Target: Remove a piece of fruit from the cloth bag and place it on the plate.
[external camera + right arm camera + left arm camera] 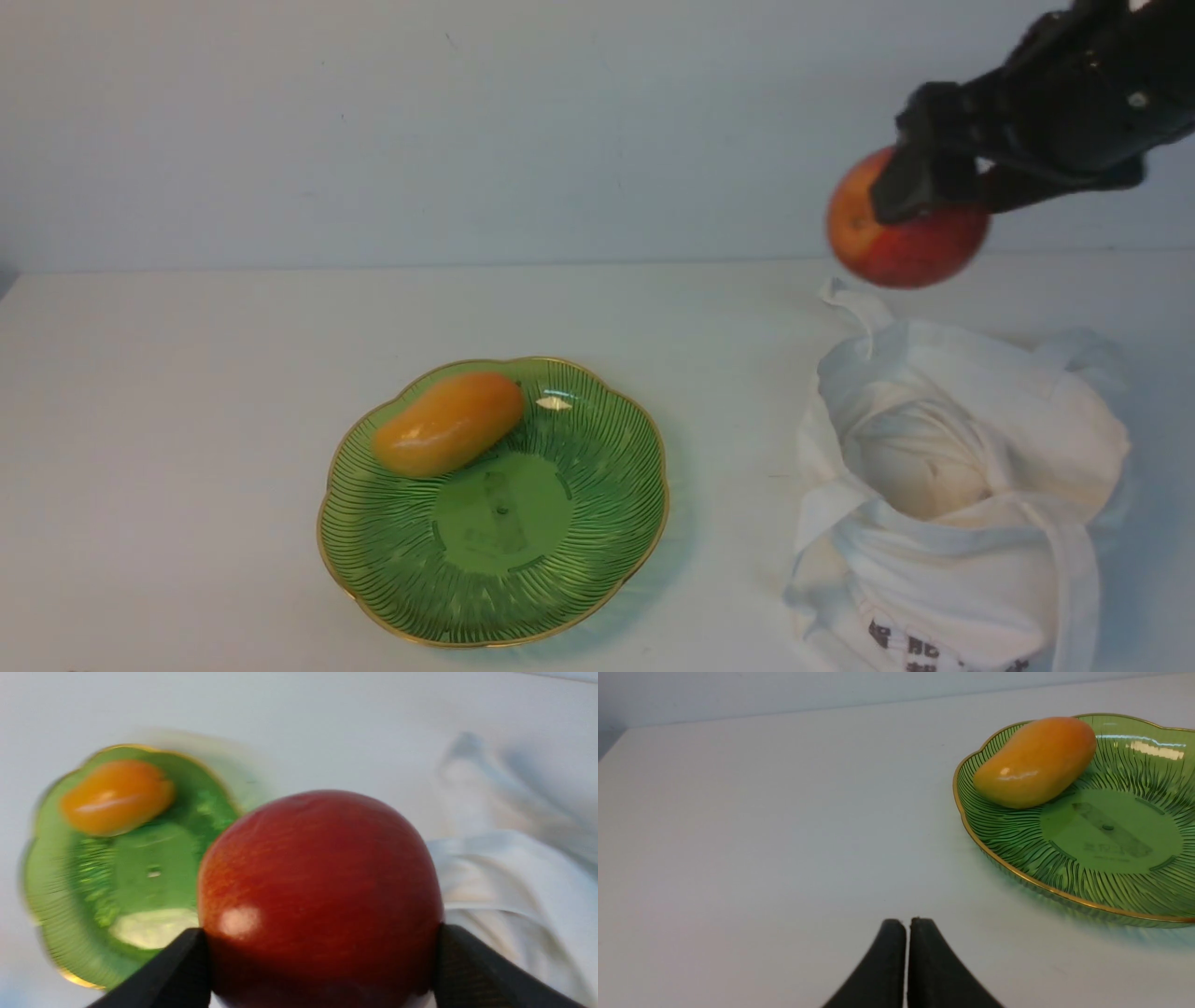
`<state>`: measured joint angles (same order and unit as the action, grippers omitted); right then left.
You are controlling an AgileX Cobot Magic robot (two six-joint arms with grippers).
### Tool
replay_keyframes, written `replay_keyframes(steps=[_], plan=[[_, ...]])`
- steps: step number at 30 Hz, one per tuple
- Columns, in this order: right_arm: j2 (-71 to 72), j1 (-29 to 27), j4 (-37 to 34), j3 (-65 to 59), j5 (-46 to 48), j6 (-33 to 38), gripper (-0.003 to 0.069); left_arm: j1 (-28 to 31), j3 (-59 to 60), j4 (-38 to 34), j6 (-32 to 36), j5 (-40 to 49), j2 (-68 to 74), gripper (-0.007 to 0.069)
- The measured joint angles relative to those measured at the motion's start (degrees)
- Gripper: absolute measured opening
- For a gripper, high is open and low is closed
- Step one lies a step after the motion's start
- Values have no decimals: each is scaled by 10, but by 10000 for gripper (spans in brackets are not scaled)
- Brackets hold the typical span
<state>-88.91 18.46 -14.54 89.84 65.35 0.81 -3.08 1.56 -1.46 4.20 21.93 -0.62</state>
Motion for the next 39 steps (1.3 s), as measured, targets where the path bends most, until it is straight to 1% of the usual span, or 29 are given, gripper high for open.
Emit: replay_keyframes(steps=[1, 2, 3, 6, 8, 10, 12, 17, 21, 23, 25, 30, 31, 32, 33, 34, 37, 39], plan=[[-11, 14, -35, -2, -8, 27, 557, 0, 0, 0, 0, 0, 0, -8], [-13, 17, -49, -3, -12, 32, 557, 0, 0, 0, 0, 0, 0, -8], [-41, 50, -104, -9, -31, 78, 557, 0, 0, 0, 0, 0, 0, -8], [-101, 103, -146, -16, -63, 122, 556, 0, 0, 0, 0, 0, 0, -8], [-133, 126, -154, -17, -80, 132, 556, 0, 0, 0, 0, 0, 0, -8], [-152, 138, -158, -18, -96, 136, 556, 0, 0, 0, 0, 0, 0, -8], [-194, 160, -160, -18, -129, 140, 555, 0, 0, 0, 0, 0, 0, -8], [-245, 168, -156, -18, -197, 142, 560, 0, 0, 0, 0, 0, 0, -8], [-258, 168, -130, -18, -226, 142, 655, 0, 0, 0, 0, 0, 0, -8], [-258, 168, -116, -18, -235, 142, 680, 0, 0, 0, 0, 0, 0, -8], [-258, 168, -111, -16, -239, 142, 689, 0, 0, 0, 0, 0, 0, -8], [-258, 168, -100, 9, -205, 142, 691, 0, 0, 0, 0, 0, 0, -8], [-258, 168, -93, 33, -175, 142, 691, 0, 0, 0, 0, 0, 0, -8], [-258, 168, -92, 37, -170, 142, 691, 0, 0, 0, 0, 0, 0, -8], [-258, 168, -80, 69, -125, 142, 680, 0, 0, 0, 0, 0, 0, -8], [-258, 168, -79, 78, -119, 142, 679, 0, 0, 0, 0, 0, 0, -8], [-258, 168, -49, 161, -25, 139, 626, 0, 0, 0, 0, 0, 0, -8], [-258, 168, -25, 216, 30, 129, 568, 0, 0, 0, 0, 0, 0, -8]])
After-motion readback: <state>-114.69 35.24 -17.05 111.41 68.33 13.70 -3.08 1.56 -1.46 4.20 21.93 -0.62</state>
